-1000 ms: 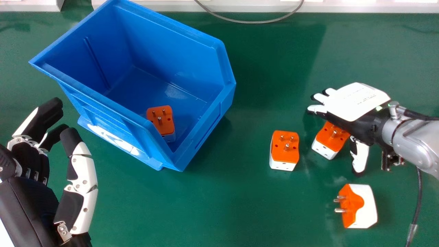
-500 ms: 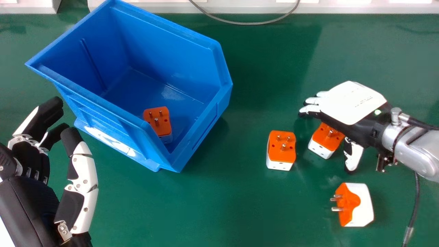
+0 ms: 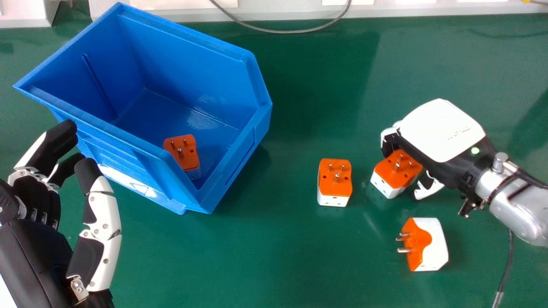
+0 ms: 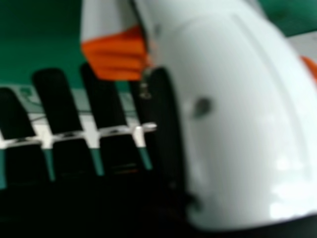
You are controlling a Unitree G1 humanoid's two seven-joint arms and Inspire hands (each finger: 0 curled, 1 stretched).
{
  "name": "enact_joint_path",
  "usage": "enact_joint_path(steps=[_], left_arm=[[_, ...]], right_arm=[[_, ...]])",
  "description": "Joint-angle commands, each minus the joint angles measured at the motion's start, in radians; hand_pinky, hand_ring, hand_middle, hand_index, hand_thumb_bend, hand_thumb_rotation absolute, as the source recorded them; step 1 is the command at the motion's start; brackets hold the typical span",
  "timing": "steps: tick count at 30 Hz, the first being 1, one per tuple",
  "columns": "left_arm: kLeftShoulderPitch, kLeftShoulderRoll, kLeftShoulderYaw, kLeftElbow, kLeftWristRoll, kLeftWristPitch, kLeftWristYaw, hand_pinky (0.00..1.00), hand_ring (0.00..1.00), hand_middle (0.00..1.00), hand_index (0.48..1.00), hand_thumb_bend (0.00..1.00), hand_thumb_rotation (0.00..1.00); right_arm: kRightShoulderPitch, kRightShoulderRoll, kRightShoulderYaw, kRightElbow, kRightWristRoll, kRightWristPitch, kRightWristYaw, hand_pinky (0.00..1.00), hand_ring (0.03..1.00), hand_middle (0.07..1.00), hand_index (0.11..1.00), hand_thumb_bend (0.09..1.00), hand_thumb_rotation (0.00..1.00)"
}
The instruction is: Pick all objects and put in blue box
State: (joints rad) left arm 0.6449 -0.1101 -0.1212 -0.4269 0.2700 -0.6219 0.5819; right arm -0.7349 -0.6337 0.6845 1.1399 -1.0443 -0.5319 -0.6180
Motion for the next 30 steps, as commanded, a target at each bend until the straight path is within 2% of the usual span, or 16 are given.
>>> enact_joint_path(steps=[1,5,12,16,18,21,23,27,30], left_arm=[[0.008,-0.070,0.003,-0.027,0.013,-0.010,0.005,0.68,0.73,0.71,0.734,0.25,0.00],[0.010,-0.069,-0.003,-0.027,0.005,-0.009,0.002,0.68,0.73,0.72,0.739,0.24,0.00],[0.010,-0.073,-0.003,-0.027,0.009,-0.008,0.006,0.68,0.74,0.72,0.737,0.24,0.00],[0.010,-0.071,-0.009,-0.026,-0.002,-0.011,0.002,0.68,0.74,0.72,0.741,0.24,0.00],[0.010,-0.071,-0.010,-0.025,-0.004,-0.013,0.001,0.69,0.74,0.72,0.744,0.24,0.00],[0.011,-0.071,-0.008,-0.023,0.002,-0.014,0.002,0.69,0.74,0.72,0.743,0.24,0.00],[0.012,-0.072,-0.006,-0.023,0.006,-0.016,0.004,0.68,0.74,0.72,0.742,0.24,0.00],[0.017,-0.071,-0.010,-0.026,0.001,-0.012,0.001,0.68,0.74,0.72,0.742,0.24,0.00],[0.012,-0.069,-0.008,-0.023,-0.003,-0.015,-0.001,0.69,0.74,0.73,0.744,0.24,0.00]], right_arm=[[-0.036,0.014,0.006,-0.001,0.004,0.001,-0.018,0.34,0.463,0.495,0.515,0.498,0.00],[-0.036,0.011,0.008,-0.005,0.006,-0.005,-0.022,0.34,0.462,0.503,0.513,0.498,0.00],[-0.030,0.008,0.004,-0.021,0.011,-0.015,-0.038,0.34,0.461,0.508,0.511,0.498,0.00],[-0.028,0.001,0.001,-0.032,0.013,-0.019,-0.032,0.34,0.459,0.507,0.512,0.498,0.00],[-0.027,-0.003,-0.004,-0.037,0.020,-0.022,-0.022,0.34,0.458,0.505,0.513,0.498,0.00],[-0.023,-0.012,-0.015,-0.065,0.027,-0.005,0.000,0.34,0.455,0.505,0.516,0.498,0.00],[-0.017,-0.019,-0.029,-0.091,0.038,0.004,0.009,0.34,0.457,0.507,0.513,0.498,0.00],[0.015,-0.051,-0.088,-0.193,0.095,0.005,0.078,0.34,0.451,0.500,0.512,0.498,0.00],[0.050,-0.085,-0.143,-0.301,0.137,0.009,0.132,0.34,0.443,0.500,0.515,0.498,0.00]])
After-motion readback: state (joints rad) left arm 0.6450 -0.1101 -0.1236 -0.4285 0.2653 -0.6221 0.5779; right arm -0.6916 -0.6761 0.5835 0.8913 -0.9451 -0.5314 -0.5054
